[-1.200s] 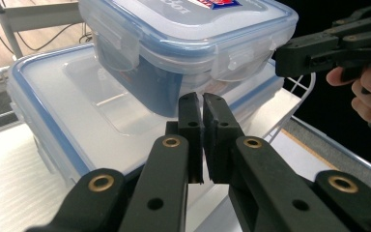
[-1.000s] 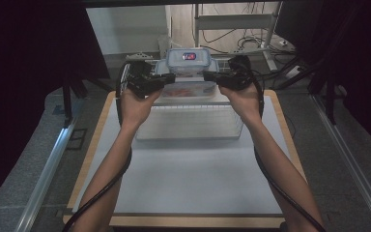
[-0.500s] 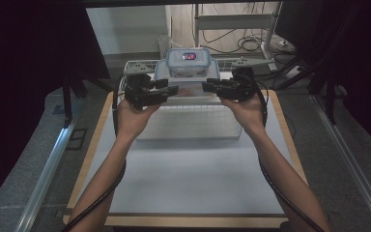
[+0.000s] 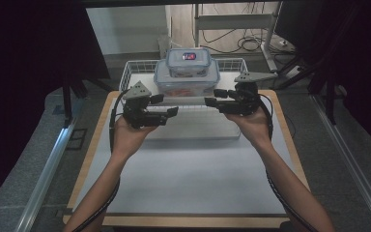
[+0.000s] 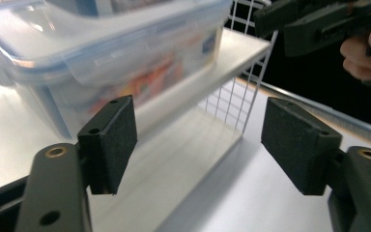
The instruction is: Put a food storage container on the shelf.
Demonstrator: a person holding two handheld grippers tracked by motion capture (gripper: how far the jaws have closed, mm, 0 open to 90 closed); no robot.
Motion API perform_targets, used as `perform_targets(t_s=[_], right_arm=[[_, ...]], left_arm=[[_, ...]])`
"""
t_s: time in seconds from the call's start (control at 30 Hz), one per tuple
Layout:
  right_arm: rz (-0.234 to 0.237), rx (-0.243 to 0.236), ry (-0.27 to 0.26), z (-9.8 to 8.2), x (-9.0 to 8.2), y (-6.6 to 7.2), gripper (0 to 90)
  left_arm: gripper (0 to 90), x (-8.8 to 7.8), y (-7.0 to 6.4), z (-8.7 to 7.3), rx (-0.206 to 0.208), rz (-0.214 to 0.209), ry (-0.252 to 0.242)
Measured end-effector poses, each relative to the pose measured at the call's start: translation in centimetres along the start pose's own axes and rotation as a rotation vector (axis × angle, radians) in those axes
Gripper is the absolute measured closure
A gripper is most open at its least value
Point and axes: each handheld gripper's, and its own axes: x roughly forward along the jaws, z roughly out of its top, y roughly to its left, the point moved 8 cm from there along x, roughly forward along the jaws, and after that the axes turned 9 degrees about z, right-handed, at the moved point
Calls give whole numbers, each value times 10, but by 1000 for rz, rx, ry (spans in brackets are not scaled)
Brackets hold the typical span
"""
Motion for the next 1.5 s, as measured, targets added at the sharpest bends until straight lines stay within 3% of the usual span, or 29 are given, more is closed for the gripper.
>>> perform_targets(t_s=[0.53,1.03,1.5], right_arm=[[-3,-15,46,-37,-10,9,271],[-50,-46,94,-69,-13,21,91],[-21,-28,96,-97,-12,29,27]], left_arm=[[143,-8,-15,-38,15,-11,52],[74,-16,-29,-70,14,-16,82],[54,-15,-42,-104,17,-18,100]])
